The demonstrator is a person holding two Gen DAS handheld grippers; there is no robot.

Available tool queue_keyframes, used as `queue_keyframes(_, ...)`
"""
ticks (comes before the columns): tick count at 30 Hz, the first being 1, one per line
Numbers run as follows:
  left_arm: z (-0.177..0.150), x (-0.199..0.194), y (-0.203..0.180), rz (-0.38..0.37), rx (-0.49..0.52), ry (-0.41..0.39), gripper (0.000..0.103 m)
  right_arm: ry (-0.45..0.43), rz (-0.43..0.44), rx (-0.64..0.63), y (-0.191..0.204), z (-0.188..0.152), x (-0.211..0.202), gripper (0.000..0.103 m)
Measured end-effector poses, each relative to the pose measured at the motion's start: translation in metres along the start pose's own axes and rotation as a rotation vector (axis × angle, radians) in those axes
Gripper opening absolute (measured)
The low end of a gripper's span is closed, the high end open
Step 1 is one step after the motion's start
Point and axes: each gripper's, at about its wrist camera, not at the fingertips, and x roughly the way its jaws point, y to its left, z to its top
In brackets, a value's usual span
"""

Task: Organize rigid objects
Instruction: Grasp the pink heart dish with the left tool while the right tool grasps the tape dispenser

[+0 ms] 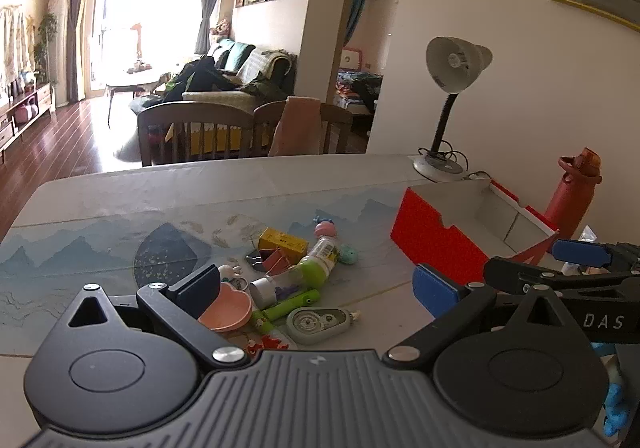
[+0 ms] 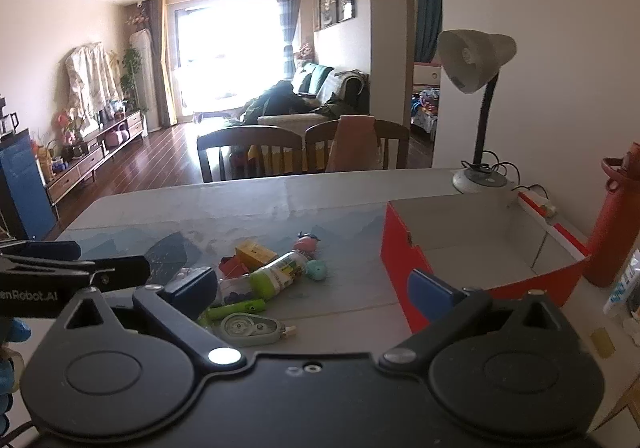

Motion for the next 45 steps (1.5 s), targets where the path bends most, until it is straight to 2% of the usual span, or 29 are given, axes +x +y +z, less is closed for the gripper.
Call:
queue_keyframes(8,0.000,0.019,0.014,0.020,-0.042,0.015,0.103,0.024,0.068,-0.045,0.000,0.001,0.024,0.102)
queue_keyframes(12,0.002,0.031,0.024,0.069,-0.054,0.025,0.103,0.049,0.131,-0.058,-0.004,0.002,0.044,0.100)
queue_keyframes(16,-0.001,0.052,0.037,0.098,-0.090,0.073,0.103,0.084,0.180,-0.082,-0.004,0.000,0.065,0.099)
queue_keyframes(19,-0.006,0.070,0.047,0.116,-0.120,0.118,0.103,0.116,0.224,-0.126,-0.004,-0.005,0.085,0.098)
queue_keyframes(27,-0.019,0.122,0.068,0.170,-0.137,0.165,0.103,0.233,0.371,-0.286,0.007,-0.028,0.142,0.092)
queue_keyframes(32,-0.028,0.153,0.079,0.206,-0.166,0.221,0.103,0.285,0.411,-0.388,0.015,-0.041,0.173,0.085)
queue_keyframes(40,-0.038,0.179,0.091,0.199,-0.168,0.269,0.102,0.326,0.494,-0.547,0.022,-0.056,0.204,0.080)
queue_keyframes(45,-0.043,0.192,0.100,0.183,-0.179,0.300,0.102,0.352,0.565,-0.568,0.022,-0.057,0.217,0.076)
